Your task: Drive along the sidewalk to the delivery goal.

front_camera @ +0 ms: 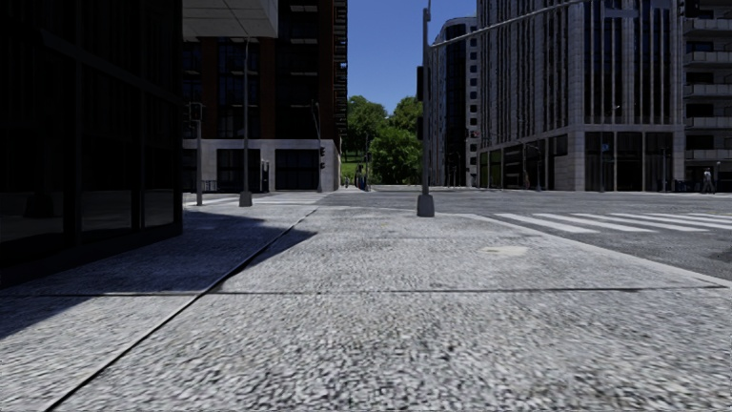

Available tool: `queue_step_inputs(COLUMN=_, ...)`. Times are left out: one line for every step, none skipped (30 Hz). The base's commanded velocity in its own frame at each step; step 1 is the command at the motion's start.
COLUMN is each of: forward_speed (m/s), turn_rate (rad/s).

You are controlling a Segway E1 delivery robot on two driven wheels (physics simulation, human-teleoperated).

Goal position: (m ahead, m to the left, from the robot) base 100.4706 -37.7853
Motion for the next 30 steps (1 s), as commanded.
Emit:
queue_step_inputs(forward_speed=2.00, turn_rate=0.00)
queue_step_inputs(forward_speed=2.00, turn_rate=0.00)
queue_step_inputs(forward_speed=2.00, turn_rate=0.00)
queue_step_inputs(forward_speed=2.00, turn_rate=0.00)
queue_step_inputs(forward_speed=2.00, turn_rate=0.00)
queue_step_inputs(forward_speed=2.00, turn_rate=0.00)
queue_step_inputs(forward_speed=2.00, turn_rate=0.00)
queue_step_inputs(forward_speed=2.00, turn_rate=0.00)
queue_step_inputs(forward_speed=2.00, turn_rate=0.00)
queue_step_inputs(forward_speed=2.00, turn_rate=0.00)
queue_step_inputs(forward_speed=2.00, turn_rate=0.00)
queue_step_inputs(forward_speed=2.00, turn_rate=0.00)
queue_step_inputs(forward_speed=2.00, turn_rate=0.00)
queue_step_inputs(forward_speed=2.00, turn_rate=0.00)
queue_step_inputs(forward_speed=2.00, turn_rate=0.00)
queue_step_inputs(forward_speed=2.00, turn_rate=0.00)
queue_step_inputs(forward_speed=2.00, turn_rate=0.00)
queue_step_inputs(forward_speed=2.00, turn_rate=0.00)
queue_step_inputs(forward_speed=2.00, turn_rate=0.00)
queue_step_inputs(forward_speed=2.00, turn_rate=0.00)
queue_step_inputs(forward_speed=2.00, turn_rate=0.00)
queue_step_inputs(forward_speed=2.00, turn_rate=0.00)
queue_step_inputs(forward_speed=2.00, turn_rate=0.00)
queue_step_inputs(forward_speed=2.00, turn_rate=0.00)
queue_step_inputs(forward_speed=2.00, turn_rate=0.00)
queue_step_inputs(forward_speed=2.00, turn_rate=0.00)
queue_step_inputs(forward_speed=2.00, turn_rate=0.00)
queue_step_inputs(forward_speed=2.00, turn_rate=0.00)
queue_step_inputs(forward_speed=2.00, turn_rate=0.00)
queue_step_inputs(forward_speed=2.00, turn_rate=0.00)
